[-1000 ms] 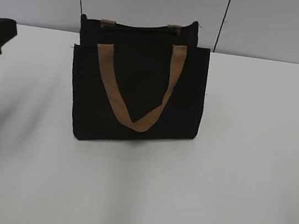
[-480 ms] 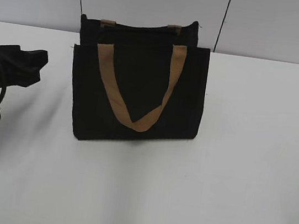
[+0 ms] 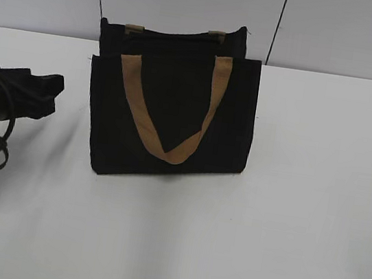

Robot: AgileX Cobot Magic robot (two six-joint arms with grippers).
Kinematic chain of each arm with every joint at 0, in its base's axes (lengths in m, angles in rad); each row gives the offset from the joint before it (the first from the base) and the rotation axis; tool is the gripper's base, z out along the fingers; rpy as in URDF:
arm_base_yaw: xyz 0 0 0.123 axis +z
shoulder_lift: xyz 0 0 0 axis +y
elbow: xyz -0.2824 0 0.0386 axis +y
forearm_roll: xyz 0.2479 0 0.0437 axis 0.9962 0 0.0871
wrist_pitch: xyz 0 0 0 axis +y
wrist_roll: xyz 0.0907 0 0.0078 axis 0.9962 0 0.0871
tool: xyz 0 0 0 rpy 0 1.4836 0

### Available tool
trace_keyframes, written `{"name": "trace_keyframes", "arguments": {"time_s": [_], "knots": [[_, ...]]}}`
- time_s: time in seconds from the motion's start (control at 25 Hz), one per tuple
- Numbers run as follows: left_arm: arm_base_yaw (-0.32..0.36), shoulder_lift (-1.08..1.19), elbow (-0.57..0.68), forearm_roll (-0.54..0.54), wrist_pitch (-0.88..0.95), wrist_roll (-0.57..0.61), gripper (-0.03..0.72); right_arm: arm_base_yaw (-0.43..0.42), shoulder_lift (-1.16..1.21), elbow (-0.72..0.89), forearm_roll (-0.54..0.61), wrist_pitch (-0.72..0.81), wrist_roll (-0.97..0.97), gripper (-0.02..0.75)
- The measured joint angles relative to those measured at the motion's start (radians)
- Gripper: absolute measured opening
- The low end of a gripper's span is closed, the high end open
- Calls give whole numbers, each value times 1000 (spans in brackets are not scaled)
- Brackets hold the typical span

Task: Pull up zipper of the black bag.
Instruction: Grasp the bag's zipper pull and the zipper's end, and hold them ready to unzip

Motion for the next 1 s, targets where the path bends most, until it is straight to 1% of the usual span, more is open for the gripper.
{"name": "trace_keyframes", "arguments": {"time_s": [0.2,0.4,0.64,0.72,0.84,1.0], "knots": [[0,66,0,73,-47,0,468,0,0,0,0,0,0,465],[1,118,0,111,-88,-1,468,0,0,0,0,0,0,465],[32,154,-28,154,-101,-1,468,0,0,0,0,0,0,465],[45,171,-47,204,-101,-1,468,0,0,0,0,0,0,465],[51,203,-83,323,-101,-1,468,0,0,0,0,0,0,465],[51,241,-127,411,-102,-1,468,0,0,0,0,0,0,465]]}}
